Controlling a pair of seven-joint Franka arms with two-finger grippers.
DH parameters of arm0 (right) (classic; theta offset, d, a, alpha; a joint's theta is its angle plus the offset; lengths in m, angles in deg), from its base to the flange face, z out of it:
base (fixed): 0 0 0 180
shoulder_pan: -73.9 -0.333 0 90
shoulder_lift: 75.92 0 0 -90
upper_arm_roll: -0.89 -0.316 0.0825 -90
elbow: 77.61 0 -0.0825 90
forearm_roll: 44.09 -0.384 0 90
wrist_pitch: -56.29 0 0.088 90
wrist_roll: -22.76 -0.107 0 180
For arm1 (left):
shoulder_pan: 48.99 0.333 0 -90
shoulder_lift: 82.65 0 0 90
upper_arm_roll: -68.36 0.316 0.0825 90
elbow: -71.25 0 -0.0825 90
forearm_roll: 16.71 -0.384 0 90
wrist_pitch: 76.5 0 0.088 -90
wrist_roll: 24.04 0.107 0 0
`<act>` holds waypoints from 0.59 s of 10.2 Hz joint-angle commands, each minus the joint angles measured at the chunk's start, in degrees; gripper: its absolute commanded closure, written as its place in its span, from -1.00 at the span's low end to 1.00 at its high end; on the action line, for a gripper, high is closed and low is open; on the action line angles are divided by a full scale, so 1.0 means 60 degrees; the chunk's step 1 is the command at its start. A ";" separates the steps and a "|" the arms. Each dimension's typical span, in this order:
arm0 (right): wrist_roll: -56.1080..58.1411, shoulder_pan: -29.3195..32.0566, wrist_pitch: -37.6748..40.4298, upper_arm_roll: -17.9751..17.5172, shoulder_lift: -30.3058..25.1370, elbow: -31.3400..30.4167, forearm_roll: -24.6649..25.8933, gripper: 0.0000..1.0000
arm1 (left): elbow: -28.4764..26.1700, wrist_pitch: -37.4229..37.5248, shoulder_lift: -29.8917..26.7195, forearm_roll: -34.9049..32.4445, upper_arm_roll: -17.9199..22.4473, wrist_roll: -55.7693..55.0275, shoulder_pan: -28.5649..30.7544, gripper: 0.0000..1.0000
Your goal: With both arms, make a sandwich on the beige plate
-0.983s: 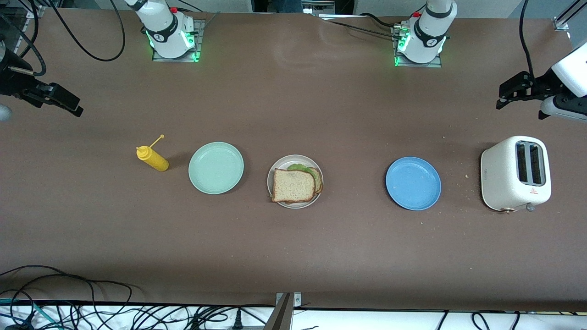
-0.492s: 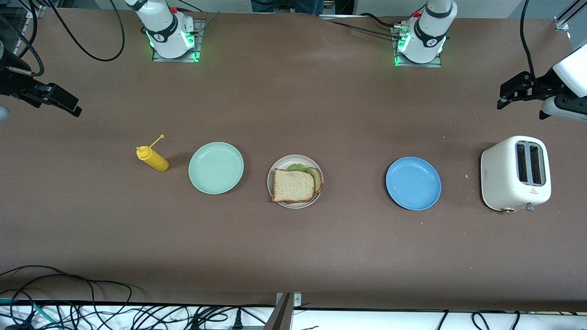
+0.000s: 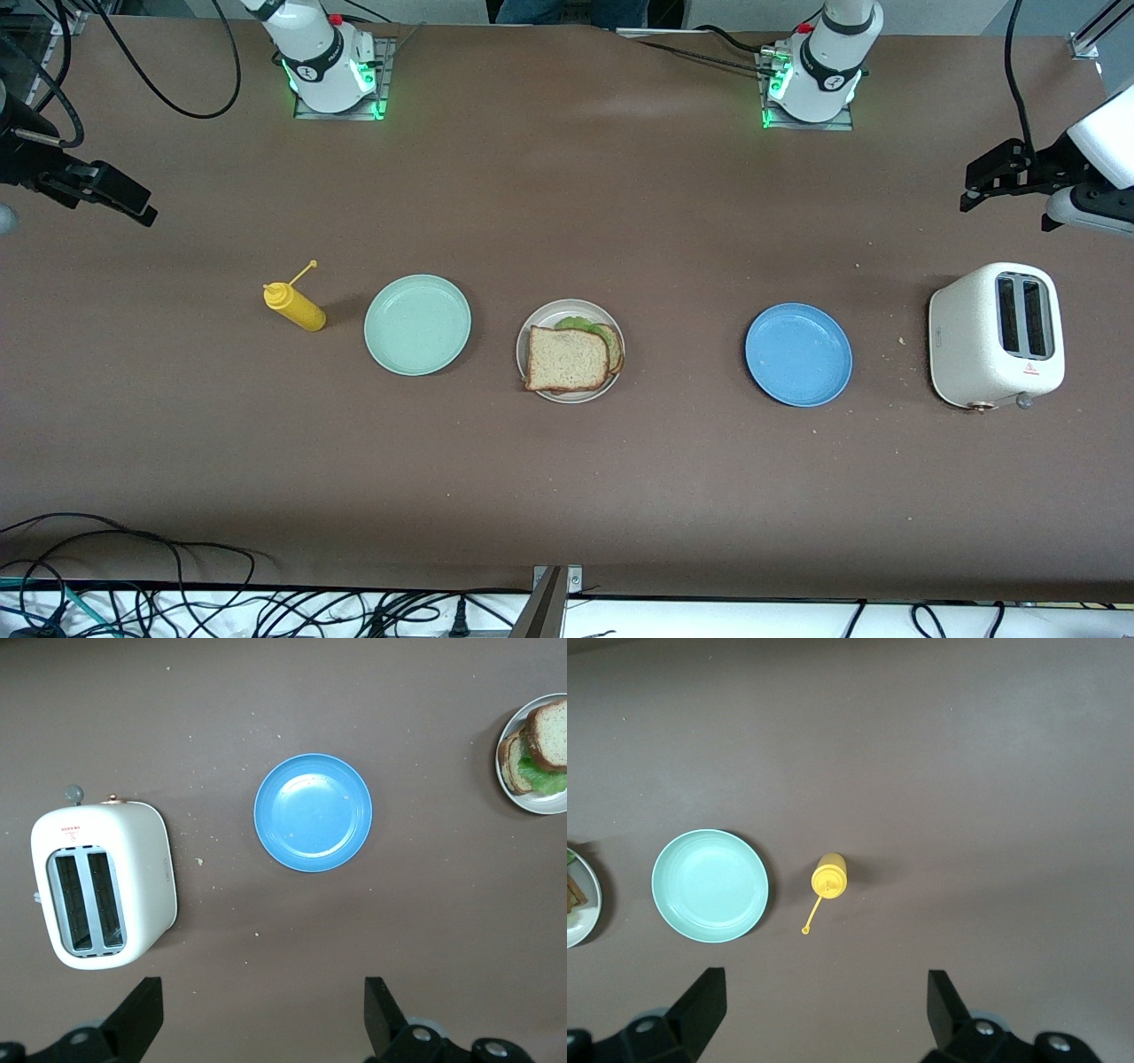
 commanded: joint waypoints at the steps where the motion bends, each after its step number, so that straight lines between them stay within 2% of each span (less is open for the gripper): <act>1: 0.0112 0.0123 -0.0011 -0.0059 0.0097 0.0213 -0.0148 -1.00 | 0.0089 0.0154 -0.0006 0.0027 0.0017 0.0241 0.0055 -1.00; 6: 0.0156 0.0123 -0.0158 0.0087 0.0229 0.0213 -0.0089 -1.00 | 0.0089 0.0139 0.0023 -0.0161 -0.0027 0.0241 0.0055 -1.00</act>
